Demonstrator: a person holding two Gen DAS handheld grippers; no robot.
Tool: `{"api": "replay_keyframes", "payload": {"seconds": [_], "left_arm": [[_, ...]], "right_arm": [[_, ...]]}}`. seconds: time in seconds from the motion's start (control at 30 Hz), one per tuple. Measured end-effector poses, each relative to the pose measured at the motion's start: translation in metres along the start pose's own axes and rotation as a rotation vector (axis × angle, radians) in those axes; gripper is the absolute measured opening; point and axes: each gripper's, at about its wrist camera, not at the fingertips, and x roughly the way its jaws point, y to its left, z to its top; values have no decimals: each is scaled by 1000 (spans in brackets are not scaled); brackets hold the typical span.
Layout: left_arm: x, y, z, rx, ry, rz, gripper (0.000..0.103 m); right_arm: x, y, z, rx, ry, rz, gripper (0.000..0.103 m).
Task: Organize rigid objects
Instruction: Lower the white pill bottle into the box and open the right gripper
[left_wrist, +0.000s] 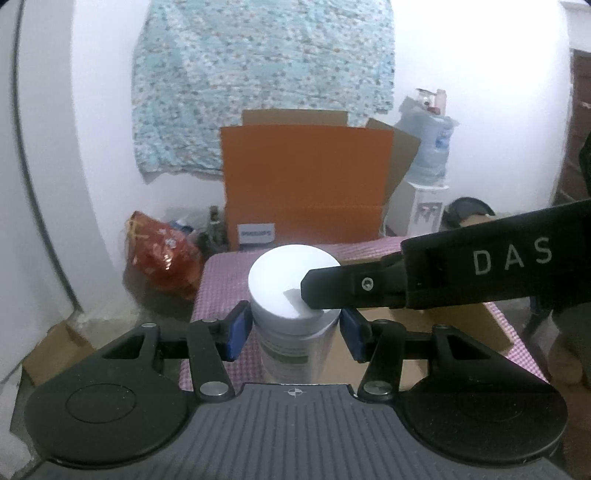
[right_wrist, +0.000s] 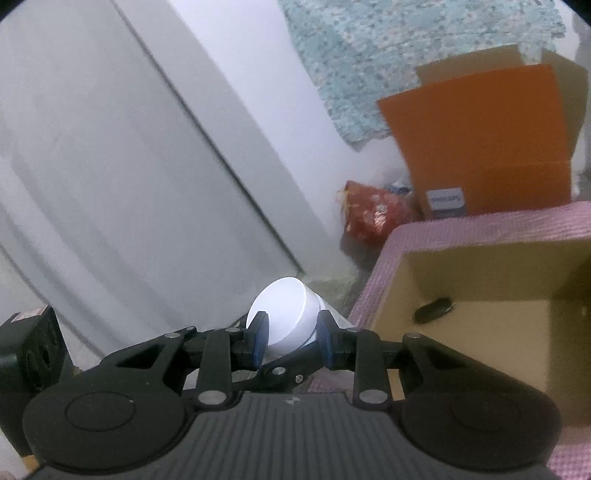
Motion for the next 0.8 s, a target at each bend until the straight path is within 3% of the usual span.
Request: {"api": "replay_keyframes", "payload": {"seconds": [0.4, 0.57, 0.8], "left_arm": [[126, -38, 33, 32, 164, -96, 52], [171, -42, 31, 31, 244, -100, 52], [206, -46, 28, 44, 312, -68, 52]], "right_arm": [[42, -119, 54, 171, 56, -101, 31], [72, -170, 63, 238, 96, -112, 32], [105, -201, 61, 258, 124, -138, 32]]}}
